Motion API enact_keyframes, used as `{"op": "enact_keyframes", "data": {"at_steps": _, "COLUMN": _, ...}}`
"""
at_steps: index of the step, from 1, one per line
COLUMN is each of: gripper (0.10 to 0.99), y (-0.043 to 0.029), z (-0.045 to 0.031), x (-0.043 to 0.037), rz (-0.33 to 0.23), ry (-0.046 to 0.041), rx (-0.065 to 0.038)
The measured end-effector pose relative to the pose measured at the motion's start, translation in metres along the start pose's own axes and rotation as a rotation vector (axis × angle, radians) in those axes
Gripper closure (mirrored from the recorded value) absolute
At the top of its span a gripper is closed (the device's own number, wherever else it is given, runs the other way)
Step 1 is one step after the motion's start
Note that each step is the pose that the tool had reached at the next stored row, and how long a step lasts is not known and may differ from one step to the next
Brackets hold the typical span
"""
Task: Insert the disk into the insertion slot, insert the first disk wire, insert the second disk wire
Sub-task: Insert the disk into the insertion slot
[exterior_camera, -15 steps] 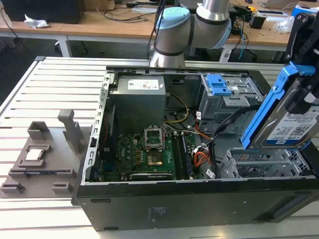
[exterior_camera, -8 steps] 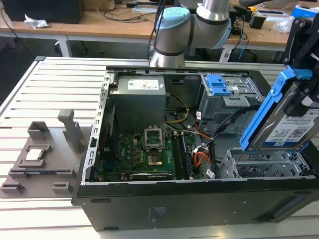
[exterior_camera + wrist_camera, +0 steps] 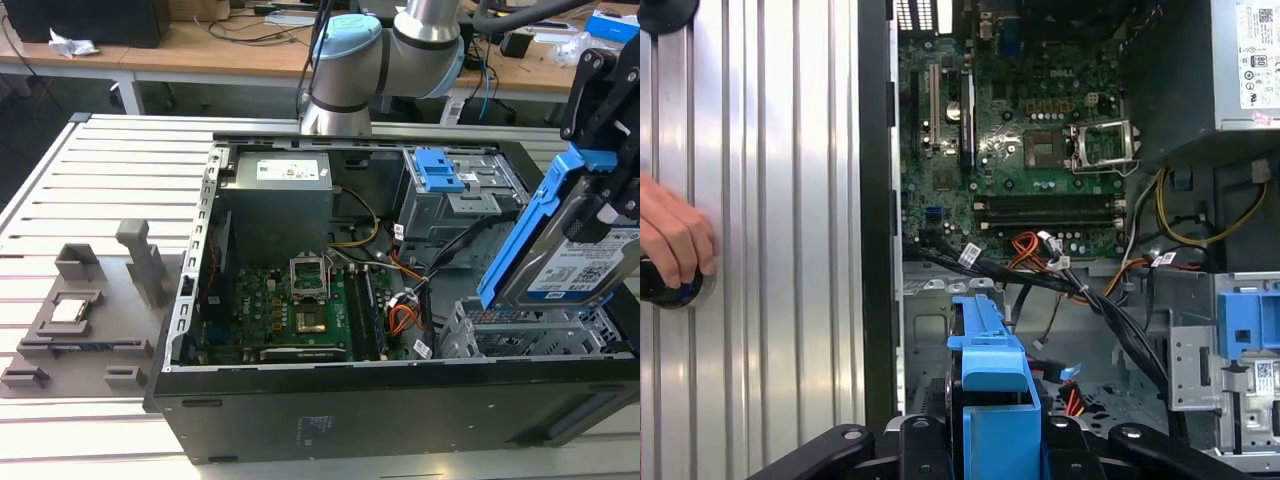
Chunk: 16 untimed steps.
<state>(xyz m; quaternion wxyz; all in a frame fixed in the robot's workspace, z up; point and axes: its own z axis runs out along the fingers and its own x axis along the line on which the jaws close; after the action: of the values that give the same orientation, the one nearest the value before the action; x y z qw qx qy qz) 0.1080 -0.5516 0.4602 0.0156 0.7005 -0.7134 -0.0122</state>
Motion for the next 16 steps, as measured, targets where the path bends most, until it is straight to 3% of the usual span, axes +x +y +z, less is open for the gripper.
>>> {"op": "enact_keyframes", "data": {"at_steps": 8, "gripper": 0.722, "y": -0.0002, "z": 0.0076, "x": -0.0022, "rz": 0.0, "ry": 0.0001, "rx": 0.0}}
{"op": "enact_keyframes", "data": {"at_steps": 16, "gripper": 0.722, "y": -0.0001, "z": 0.0108, "x": -0.0157, "rz": 0.0, "ry": 0.0001, "rx": 0.0}}
